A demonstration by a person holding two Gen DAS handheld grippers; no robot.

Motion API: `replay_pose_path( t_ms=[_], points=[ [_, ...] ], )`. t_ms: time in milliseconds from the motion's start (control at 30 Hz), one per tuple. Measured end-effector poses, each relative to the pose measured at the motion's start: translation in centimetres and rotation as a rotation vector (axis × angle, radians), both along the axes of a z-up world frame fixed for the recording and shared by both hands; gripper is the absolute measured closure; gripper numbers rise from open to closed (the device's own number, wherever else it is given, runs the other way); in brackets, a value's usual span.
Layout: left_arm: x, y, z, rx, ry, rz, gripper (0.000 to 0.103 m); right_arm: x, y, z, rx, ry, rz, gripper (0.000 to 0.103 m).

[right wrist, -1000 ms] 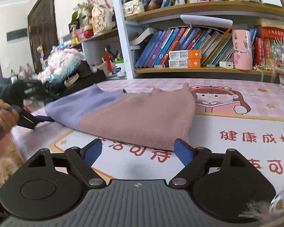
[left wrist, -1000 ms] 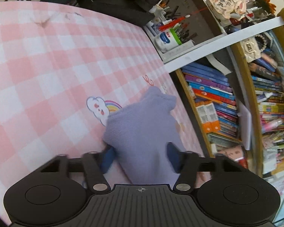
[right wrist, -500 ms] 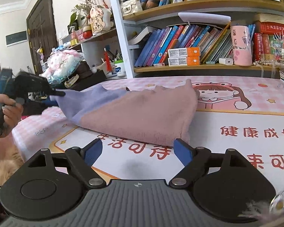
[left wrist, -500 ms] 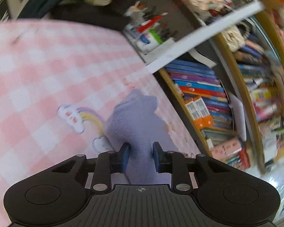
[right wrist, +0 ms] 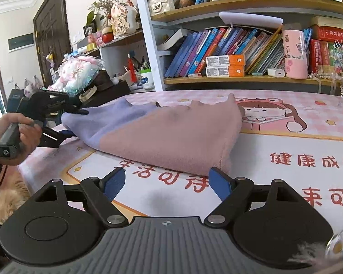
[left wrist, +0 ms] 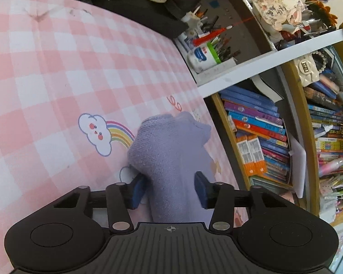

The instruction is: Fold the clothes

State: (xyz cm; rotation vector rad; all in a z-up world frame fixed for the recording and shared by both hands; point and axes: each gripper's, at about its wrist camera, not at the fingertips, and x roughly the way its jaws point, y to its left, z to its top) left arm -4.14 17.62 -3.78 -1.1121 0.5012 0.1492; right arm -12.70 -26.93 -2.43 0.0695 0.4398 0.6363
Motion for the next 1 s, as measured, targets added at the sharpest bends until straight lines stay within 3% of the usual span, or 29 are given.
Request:
replay_pose_path(
  t_ms=[133, 200, 267, 433, 633, 700, 767, 1000],
  points=[
    [-0.2, 1.0, -1.1, -0.030, -0.015, 0.013, 0.087, 0.2, -0.5, 1.1, 0.031, -0.041, -0.040, 0.038],
    [-0.6, 1.7, -1.5, -0.041, -0.036, 0.006, 0.090, 0.9, -0.7, 1.7, 0.027, -0.052, -0.056, 0.048],
    [-1.1, 2.4, -1.4, -0.027, -0.051, 0.005, 0.092, 1.8, -0.7, 2.1, -0.008, -0.049, -0.063, 0.051],
    [-3.9, 4.5, -0.5, 0.058, -0.063, 0.032, 0.092, 3.6, -0.3, 2.6, -0.062, -0.040, -0.048, 0.055],
    [-6.7, 6.3, 0.2, 0.150, -0.062, 0.020, 0.092, 4.6, 2.1, 1.2, -0.059, 0.023, 0.030, 0.065],
    [-6.5, 6.3, 0.1, 0.153, -0.053, 0.018, 0.087, 5.0, 2.8, 0.8, -0.060, 0.042, 0.057, 0.072],
    [-6.0, 6.2, -0.1, 0.143, -0.046, 0.019, 0.075, 5.3, 3.1, 0.8, -0.070, 0.061, 0.091, 0.076],
    [-5.0, 5.5, -0.8, 0.173, -0.032, 0.034, 0.071, 6.4, 3.3, 1.3, -0.136, 0.082, 0.190, 0.076]
  ],
)
